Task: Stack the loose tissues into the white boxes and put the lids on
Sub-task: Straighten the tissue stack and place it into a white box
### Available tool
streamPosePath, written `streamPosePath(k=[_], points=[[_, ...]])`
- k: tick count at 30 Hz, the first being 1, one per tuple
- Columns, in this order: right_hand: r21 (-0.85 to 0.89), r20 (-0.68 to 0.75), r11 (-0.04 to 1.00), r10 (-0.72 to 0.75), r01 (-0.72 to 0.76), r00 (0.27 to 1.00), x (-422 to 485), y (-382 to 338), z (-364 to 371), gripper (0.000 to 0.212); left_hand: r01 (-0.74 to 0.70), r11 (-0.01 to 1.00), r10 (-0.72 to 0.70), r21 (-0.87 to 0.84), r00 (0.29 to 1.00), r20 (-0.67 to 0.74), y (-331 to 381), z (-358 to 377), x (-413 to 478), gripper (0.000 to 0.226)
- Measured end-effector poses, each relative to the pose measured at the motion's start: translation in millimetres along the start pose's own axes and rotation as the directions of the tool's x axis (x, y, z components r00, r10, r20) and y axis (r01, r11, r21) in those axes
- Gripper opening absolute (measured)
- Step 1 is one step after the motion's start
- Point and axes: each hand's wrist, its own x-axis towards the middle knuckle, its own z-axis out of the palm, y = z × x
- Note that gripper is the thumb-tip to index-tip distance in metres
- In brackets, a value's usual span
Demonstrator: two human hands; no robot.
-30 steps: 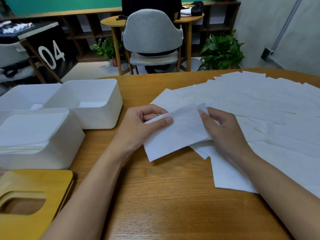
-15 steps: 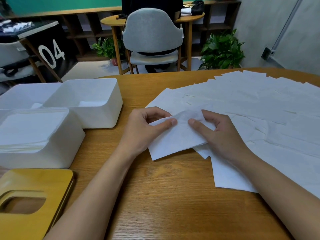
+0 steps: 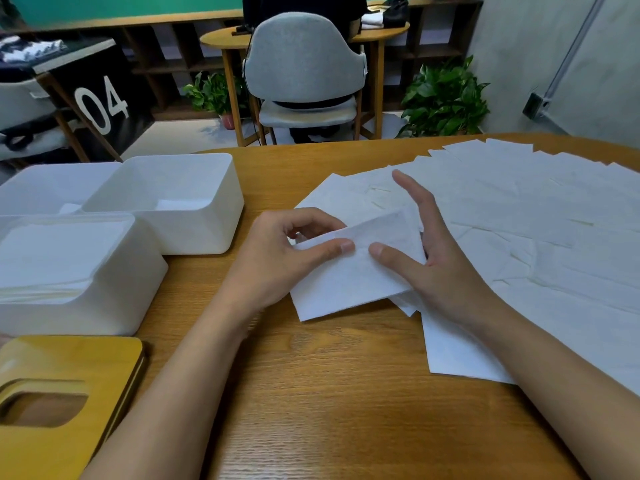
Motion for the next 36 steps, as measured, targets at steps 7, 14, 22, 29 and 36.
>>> streamPosePath(k=[7,14,22,29,36], points=[[-0.107,0.053,0.993,-0.053,0.059,0.997,-2.9,-1.5,4.8,0.081,0.013,1.0,-0.013,-0.003,0.998,-0.062,3.7,7.7,-1.1,0.015],[-0.157,0.052,0.981,-0.106,0.113,0.993,-2.2,2.1,3.2,0.081,0.075,0.997,-0.077,-0.027,0.994,-0.081,1.7,12.7,0.0,0.015],[0.055,-0.103,0.985,-0.156,0.162,0.982,1.8,3.2,-5.5,0.069,0.32,0.876,-0.331,-0.361,0.943,0.032,2.8,16.6,1.1,0.04],[0.116,-0.138,0.984,-0.12,0.137,0.983,5.8,6.7,-14.1,0.066,0.318,0.772,-0.357,-0.55,0.933,0.039,8.1,16.9,2.5,0.04],[-0.051,-0.051,0.994,-0.096,0.094,0.994,4.0,7.7,-9.9,0.084,0.321,0.742,-0.321,-0.588,0.941,0.109,7.8,20.2,1.9,0.046]])
